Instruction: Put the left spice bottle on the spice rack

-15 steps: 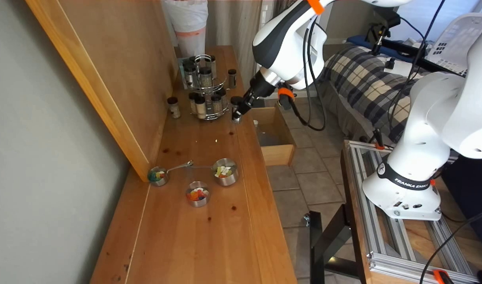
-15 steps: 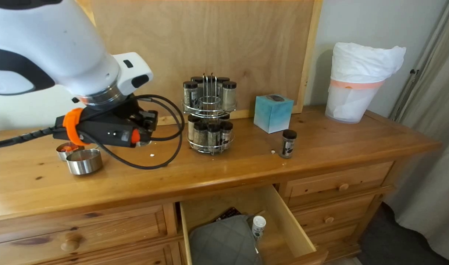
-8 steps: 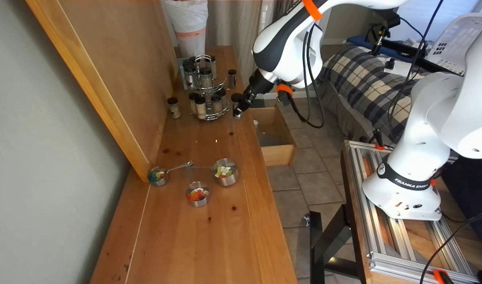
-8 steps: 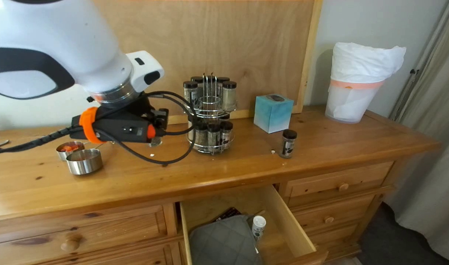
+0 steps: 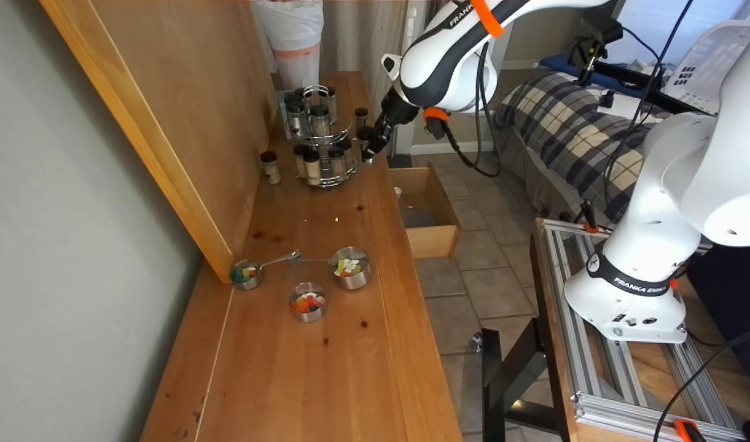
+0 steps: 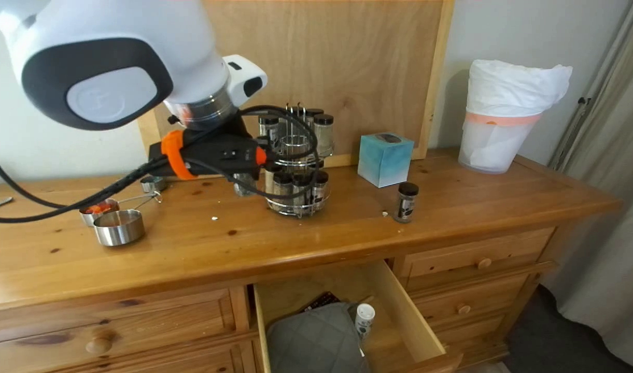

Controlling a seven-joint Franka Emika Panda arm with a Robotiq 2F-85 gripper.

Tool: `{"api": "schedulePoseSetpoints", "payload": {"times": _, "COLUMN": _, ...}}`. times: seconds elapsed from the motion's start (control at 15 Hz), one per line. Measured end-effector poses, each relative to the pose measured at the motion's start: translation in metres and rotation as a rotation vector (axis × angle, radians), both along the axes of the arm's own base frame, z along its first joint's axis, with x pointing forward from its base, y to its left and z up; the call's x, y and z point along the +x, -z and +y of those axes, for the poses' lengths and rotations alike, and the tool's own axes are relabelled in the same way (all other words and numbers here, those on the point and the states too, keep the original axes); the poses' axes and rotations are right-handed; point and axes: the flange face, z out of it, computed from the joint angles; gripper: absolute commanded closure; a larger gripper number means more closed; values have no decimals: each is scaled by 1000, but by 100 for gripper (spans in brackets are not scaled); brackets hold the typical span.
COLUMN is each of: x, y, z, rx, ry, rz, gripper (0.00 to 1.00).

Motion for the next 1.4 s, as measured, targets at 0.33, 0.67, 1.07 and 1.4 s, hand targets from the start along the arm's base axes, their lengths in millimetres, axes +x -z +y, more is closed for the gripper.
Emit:
{"api": "schedulePoseSetpoints", "payload": {"times": 0.33, "x": 28, "y": -44, "z": -9, "rx": -8, "ry": -5, "rz": -8, "gripper": 77}}
{"api": "schedulePoseSetpoints", "payload": {"times": 0.67, "x": 43, "y": -77, "z": -21, "rx": 6, "ry": 10, "rz": -7, "gripper": 77}}
{"api": "schedulePoseSetpoints", "payload": {"times": 1.07, "x": 35, "y": -96, "z": -38, "rx": 21, "ry": 35, "rz": 38, "gripper": 77}}
{"api": "schedulePoseSetpoints", "payload": {"times": 1.4, "x": 22, "y": -114, "z": -59, "rx": 13, "ry": 69, "rz": 17, "gripper": 77}}
